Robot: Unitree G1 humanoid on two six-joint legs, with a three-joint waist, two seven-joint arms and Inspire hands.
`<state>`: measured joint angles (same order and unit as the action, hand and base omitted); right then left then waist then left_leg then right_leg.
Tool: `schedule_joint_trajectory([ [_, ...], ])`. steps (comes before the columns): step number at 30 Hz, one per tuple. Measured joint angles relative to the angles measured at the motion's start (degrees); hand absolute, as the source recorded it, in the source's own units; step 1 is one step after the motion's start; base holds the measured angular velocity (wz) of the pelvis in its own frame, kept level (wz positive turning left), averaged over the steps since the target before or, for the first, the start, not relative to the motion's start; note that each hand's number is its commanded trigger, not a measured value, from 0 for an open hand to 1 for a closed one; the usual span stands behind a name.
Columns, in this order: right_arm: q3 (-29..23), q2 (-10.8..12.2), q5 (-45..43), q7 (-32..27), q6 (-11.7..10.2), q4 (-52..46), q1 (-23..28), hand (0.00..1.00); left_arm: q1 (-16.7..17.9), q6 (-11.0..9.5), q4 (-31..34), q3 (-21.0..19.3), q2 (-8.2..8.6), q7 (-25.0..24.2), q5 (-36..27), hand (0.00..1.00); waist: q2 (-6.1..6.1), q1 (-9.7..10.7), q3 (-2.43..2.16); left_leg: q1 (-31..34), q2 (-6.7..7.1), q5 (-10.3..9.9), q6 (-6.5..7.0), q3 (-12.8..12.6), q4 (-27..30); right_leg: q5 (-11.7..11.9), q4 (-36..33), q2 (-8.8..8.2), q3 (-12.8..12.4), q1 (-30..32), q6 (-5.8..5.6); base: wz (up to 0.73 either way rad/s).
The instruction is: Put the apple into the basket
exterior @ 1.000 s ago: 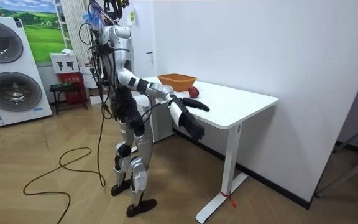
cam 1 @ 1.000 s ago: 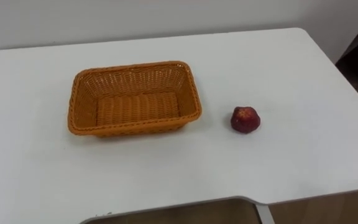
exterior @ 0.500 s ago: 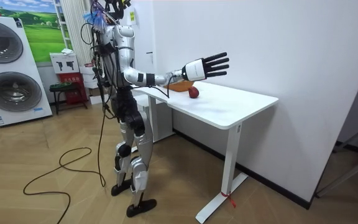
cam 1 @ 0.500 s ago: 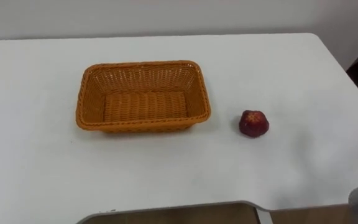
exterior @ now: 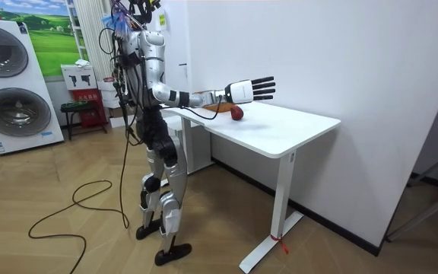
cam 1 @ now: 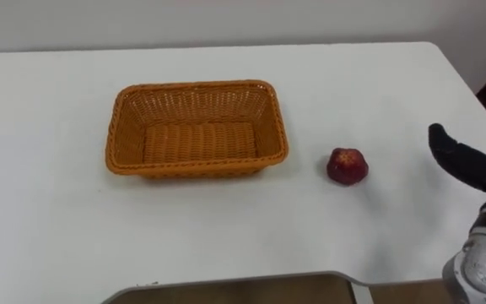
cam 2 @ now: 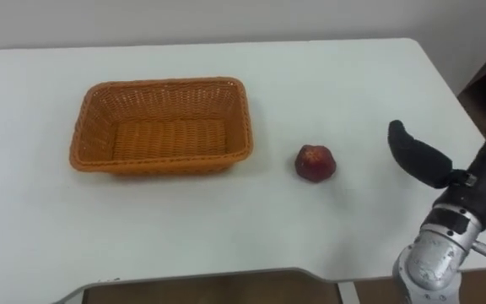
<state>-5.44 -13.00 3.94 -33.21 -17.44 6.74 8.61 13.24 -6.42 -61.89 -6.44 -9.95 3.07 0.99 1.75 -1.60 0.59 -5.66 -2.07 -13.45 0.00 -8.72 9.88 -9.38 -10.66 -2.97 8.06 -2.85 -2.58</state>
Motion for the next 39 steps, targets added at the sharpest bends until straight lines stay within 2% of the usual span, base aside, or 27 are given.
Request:
schedule_joint_trajectory([
  [10, 4.3, -0.7, 0.0, 7.2, 0.1, 1.5, 0.5, 0.0, 0.0, -0.7, 0.0, 1.1, 0.01, -0.3, -0.2, 0.0, 0.1, -0.4, -0.15, -0.6, -0.01, 0.0, 0.0, 0.1, -0.1, 0.0, 0.1, 0.0, 0.0, -0.5, 0.0, 0.0],
  [18, 5.8, -0.7, 0.3, 8.8, 0.1, 1.5, 0.4, 0.0, 0.1, -1.2, -0.1, 1.2, -0.03, -0.5, -0.3, 0.0, 0.16, -0.3, -0.3, -1.4, -0.03, 0.0, 0.0, 0.1, -0.2, 0.0, 0.0, -0.01, 0.0, -1.2, 0.0, 0.0],
  [26, 6.0, -0.7, 0.3, 11.6, 0.1, 1.5, 0.4, 0.0, 0.1, -1.2, -0.2, 1.2, -0.03, -1.5, -0.3, 0.0, 0.69, -0.3, -0.62, -1.3, -0.02, 0.0, 0.0, 0.1, -0.2, 0.0, -0.1, -0.01, 0.0, -1.3, 0.02, 0.0],
  [39, 6.6, -0.7, -0.1, 14.3, 0.1, 1.5, 0.4, 0.0, -0.1, -1.2, -0.7, 1.2, -0.04, -1.5, -0.3, 0.0, 0.56, -0.4, -0.17, -1.0, -0.05, 0.0, 0.0, 0.1, -0.2, 0.0, 0.0, 0.0, 0.0, -0.9, 0.02, 0.0],
])
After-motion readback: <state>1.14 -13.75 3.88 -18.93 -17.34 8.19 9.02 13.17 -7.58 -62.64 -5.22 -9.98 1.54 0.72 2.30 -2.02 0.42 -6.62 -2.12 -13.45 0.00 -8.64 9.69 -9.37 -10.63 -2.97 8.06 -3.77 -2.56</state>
